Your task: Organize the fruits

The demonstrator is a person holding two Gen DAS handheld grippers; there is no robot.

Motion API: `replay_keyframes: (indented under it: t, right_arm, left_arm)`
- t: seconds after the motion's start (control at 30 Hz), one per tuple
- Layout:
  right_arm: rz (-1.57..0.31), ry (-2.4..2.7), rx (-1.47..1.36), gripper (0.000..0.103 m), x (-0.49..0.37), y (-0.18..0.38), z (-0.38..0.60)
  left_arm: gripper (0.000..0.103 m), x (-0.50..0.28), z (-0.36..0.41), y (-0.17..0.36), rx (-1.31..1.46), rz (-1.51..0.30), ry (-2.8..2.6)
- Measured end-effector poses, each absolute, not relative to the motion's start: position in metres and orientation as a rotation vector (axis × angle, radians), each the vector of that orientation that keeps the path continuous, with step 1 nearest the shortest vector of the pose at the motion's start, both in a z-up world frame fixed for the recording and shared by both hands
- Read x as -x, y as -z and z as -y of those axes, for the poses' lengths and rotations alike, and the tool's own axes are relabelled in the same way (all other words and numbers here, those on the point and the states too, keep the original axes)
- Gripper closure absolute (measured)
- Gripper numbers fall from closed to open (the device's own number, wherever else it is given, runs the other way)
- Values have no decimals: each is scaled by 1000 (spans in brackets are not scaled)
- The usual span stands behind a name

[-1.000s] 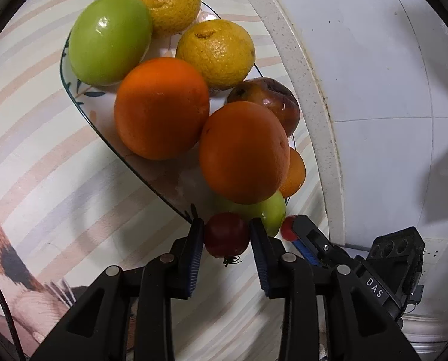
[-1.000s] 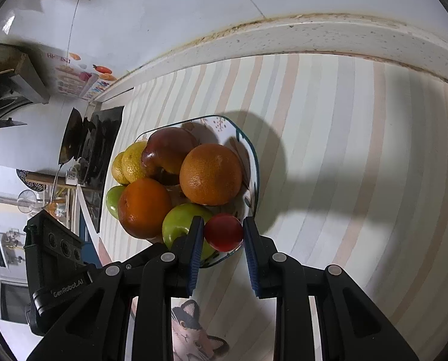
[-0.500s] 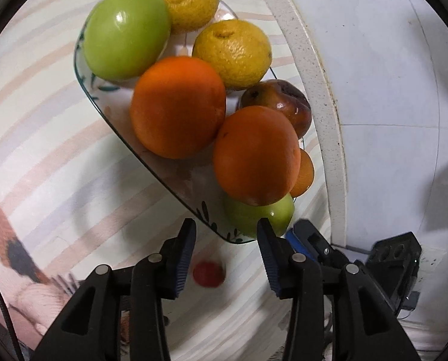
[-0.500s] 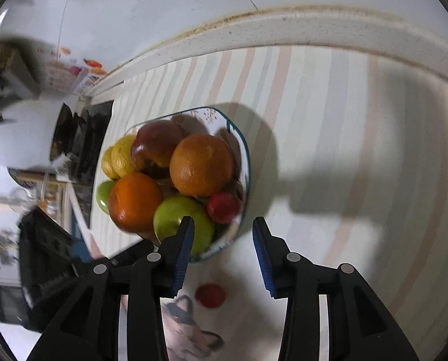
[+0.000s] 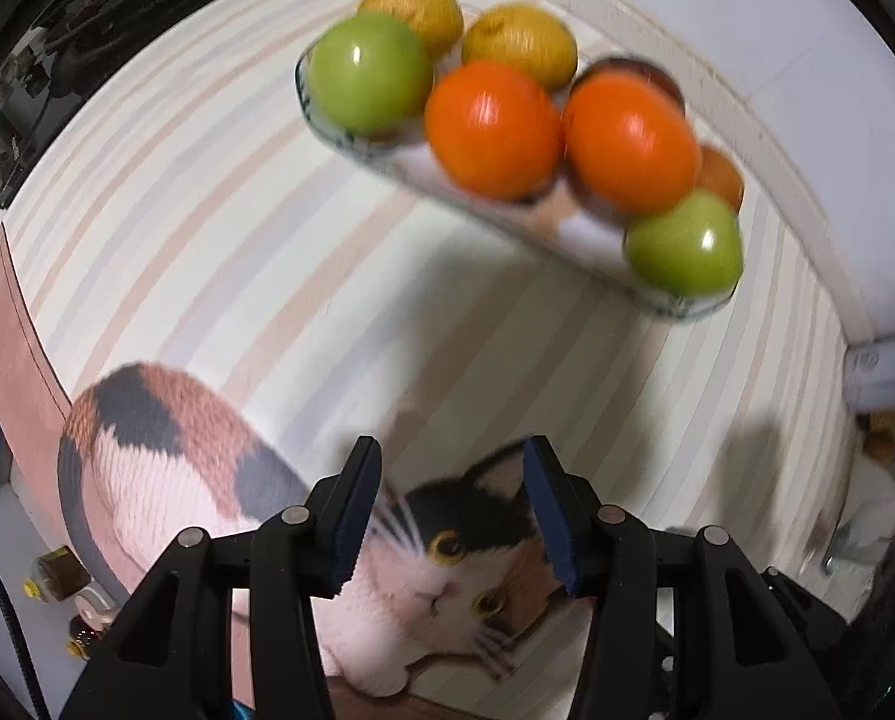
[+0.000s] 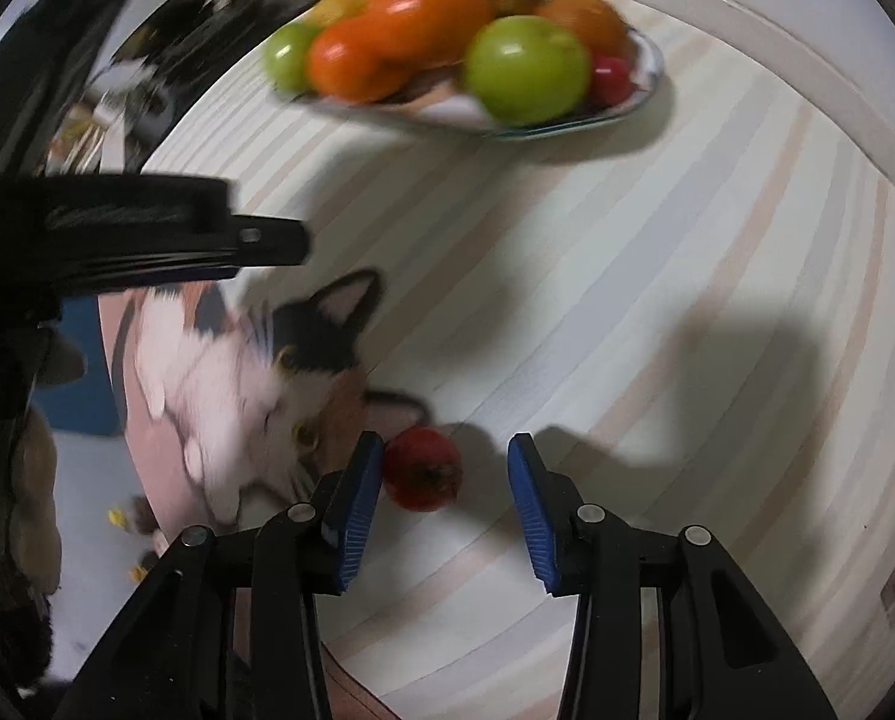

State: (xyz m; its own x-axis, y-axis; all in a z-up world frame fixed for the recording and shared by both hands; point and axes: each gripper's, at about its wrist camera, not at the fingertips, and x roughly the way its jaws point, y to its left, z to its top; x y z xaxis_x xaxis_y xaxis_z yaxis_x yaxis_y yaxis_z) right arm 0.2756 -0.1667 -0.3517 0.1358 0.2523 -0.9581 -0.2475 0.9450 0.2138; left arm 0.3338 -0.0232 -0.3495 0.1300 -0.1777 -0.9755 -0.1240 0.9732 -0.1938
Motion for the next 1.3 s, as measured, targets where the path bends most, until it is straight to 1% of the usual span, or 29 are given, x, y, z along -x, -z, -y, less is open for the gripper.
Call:
replay_keyframes:
  t: [0.03,0.1,0.13,0.23,0.3,0.33,0.37,0.4,0.5,0.53,0.57,0.6,0.63,0.7,0.87,1.03,1.1,1.13,1.17,1.23,1.3]
  right_arm:
    - [-1398,-376,0,63,-273,355,162]
    - [-1404,-389,32,65,-268,360,153]
    - [-1391,-398,47,70,-265,360,150]
    - [-1362,-378,30,71,-261,355,151]
    - [-1334,-363,-32,71,-268,347,162]
    - [-1327,-360,-77,71,-275,342,170]
    - [-1313,-347,-130,71,-286,337,181]
    - [-1293,-329,-186,71,-299,330,193]
    - [-1238,-274,-394,71,-349,318,241]
    - [-1220,-259,-452,71,-368,315,256]
    - [-1207,-248,-496,71,-384,313,268]
    - [-1195,-241,-533,71,-398,311,276]
    - [-1193,-242,-557,71,-410,311,281]
    - [-1195,-232,-578,71,-435,311,287]
    - [-1259,-221,-528,70,-463,326,282]
    - [-1260,-213,-542,68,-464,339,271]
    - [-1267,-200,-546,59,-464,342,271]
    - [-1269,-188,-545,52,-465,344,271]
    - [-1267,-188,-554,47,-464,345,273]
    - [-1275,-194,-568,44,-465,348,274]
    - [-1273,-184,-565,44,-460,347,282]
  left_arm:
    - [56,-330,21,354,246,-1454,31]
    - [56,-327,16,359,251,-1470,25]
    - [56,-326,15,359,254,-1472,23]
    - [56,-324,8,354,241,-1457,19]
    - [56,-326,8,348,215,-1434,22]
    - [51,-327,8,346,204,-1426,20]
    - [42,-329,9,342,192,-1414,19]
    - [40,-332,10,338,193,-1399,23]
    - [39,-344,17,328,194,-1368,33]
    - [31,-348,20,326,188,-1362,34]
    - [17,-355,21,324,183,-1354,31]
    - [13,-359,23,322,177,-1344,28]
    - [11,-365,27,319,172,-1329,28]
    - [11,-370,31,316,168,-1324,28]
    - [11,-379,44,309,167,-1312,30]
    - [11,-381,50,313,156,-1318,33]
    - [11,-378,52,312,153,-1322,30]
    - [11,-378,52,313,153,-1323,27]
    - [11,-377,51,313,156,-1323,25]
    - [11,-380,52,312,157,-1317,18]
    - [11,-381,50,310,152,-1311,8]
